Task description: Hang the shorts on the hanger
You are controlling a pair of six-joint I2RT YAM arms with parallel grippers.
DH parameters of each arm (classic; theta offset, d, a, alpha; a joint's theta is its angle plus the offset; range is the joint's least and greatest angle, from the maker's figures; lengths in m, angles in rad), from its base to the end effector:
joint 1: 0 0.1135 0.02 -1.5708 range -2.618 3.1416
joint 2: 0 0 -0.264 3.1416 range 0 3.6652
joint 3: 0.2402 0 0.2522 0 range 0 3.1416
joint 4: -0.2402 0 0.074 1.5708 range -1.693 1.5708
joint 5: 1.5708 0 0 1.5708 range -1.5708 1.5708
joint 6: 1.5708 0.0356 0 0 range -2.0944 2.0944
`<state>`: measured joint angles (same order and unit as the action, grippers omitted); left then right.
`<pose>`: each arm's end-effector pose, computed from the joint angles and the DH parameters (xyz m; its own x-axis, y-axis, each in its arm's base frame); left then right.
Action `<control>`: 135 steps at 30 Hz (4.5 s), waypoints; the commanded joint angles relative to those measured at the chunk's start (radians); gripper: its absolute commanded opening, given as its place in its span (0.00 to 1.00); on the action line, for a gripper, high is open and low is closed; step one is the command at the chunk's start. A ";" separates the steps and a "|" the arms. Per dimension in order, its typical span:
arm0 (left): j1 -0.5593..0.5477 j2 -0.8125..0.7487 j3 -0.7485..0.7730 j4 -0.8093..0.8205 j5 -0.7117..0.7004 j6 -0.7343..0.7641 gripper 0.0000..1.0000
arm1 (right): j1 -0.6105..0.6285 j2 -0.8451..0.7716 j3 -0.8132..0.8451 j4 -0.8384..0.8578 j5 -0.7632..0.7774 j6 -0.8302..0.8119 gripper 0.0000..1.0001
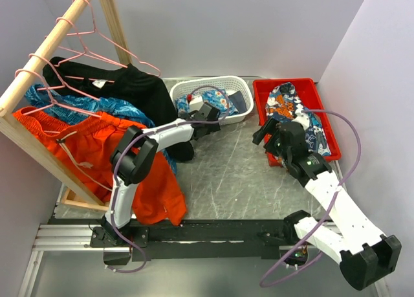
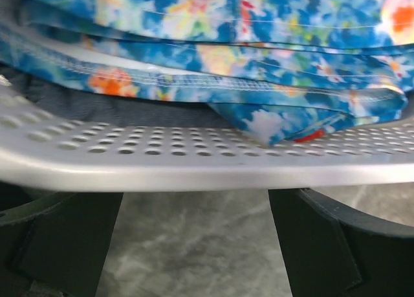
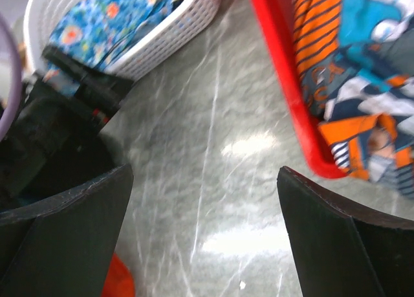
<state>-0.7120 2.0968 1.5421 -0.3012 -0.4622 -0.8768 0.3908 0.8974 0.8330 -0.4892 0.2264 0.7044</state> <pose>0.3600 -0.2897 0.1839 -0.6451 -0.3521 -0.6781 -0.2070 0.9348 -0.2885 0.1844 0.0673 0.3068 -0.4965 0.4780 -0.7246 0.1665 0.8717 0.4609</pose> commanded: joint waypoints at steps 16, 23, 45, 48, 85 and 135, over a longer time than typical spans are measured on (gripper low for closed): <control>-0.175 -0.256 -0.062 0.024 0.105 0.219 0.96 | -0.500 0.641 0.423 0.089 -0.070 0.027 0.99; -0.274 -0.418 -0.166 -0.013 0.146 0.188 0.96 | -0.547 0.989 0.645 0.044 -0.035 0.069 0.96; -0.288 -0.730 -0.327 -0.052 0.068 0.107 0.96 | -0.549 1.105 0.741 0.075 -0.162 0.014 0.00; -0.282 -0.728 -0.310 -0.073 0.065 0.123 0.96 | -0.547 1.016 0.741 0.058 -0.141 -0.016 0.00; -0.162 -0.799 -0.359 -0.076 0.161 0.075 0.97 | -0.547 1.029 0.730 0.044 -0.188 -0.071 0.00; -0.178 -0.787 -0.494 -0.248 0.284 0.058 0.85 | 0.930 -0.288 -0.322 0.106 0.384 0.172 0.72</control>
<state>-0.8520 1.3224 1.0779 -0.5674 -0.2016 -0.8242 1.3064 0.6838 0.3992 -0.2783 0.3759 0.8097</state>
